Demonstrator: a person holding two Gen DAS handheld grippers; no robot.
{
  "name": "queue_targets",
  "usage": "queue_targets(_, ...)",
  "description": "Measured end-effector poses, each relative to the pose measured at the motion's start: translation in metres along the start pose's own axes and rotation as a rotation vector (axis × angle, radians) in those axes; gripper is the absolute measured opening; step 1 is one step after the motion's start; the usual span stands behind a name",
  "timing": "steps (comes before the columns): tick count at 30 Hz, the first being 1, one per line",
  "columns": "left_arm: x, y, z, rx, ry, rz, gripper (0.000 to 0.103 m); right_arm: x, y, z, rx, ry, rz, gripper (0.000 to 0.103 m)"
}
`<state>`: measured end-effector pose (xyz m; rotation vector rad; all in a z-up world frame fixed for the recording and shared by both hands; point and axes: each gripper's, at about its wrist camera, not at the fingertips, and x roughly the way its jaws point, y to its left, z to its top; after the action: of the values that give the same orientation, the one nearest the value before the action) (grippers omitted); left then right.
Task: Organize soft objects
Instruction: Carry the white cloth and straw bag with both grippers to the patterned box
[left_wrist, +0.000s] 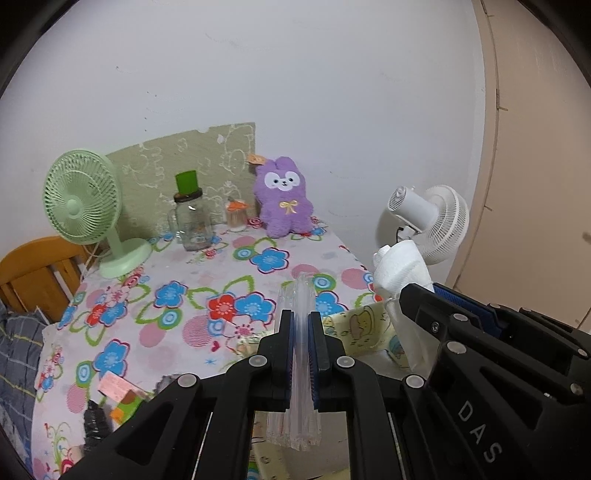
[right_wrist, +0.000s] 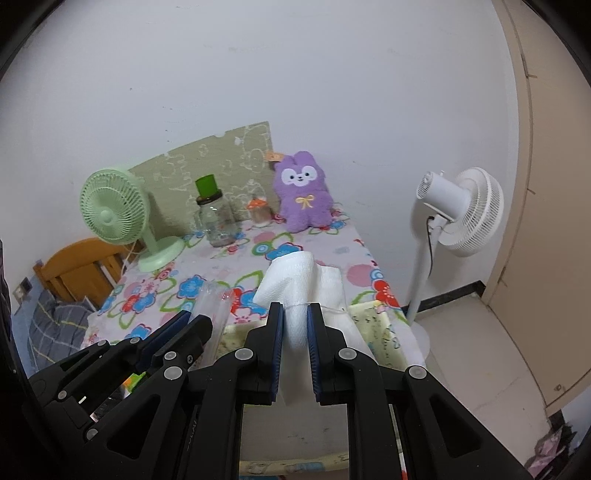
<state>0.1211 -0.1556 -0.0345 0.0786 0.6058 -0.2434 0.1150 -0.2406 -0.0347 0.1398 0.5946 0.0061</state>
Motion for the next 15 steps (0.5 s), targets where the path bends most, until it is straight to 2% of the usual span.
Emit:
queue_targets(7, 0.021, -0.010, -0.008, -0.013, 0.047, -0.035, 0.005, 0.014, -0.017, -0.007, 0.020, 0.044, -0.043, 0.016)
queue_targets(15, 0.047, -0.012, -0.022, -0.015, 0.123, -0.006, 0.013, 0.043, -0.027, -0.020, 0.037, 0.120, -0.068, 0.016)
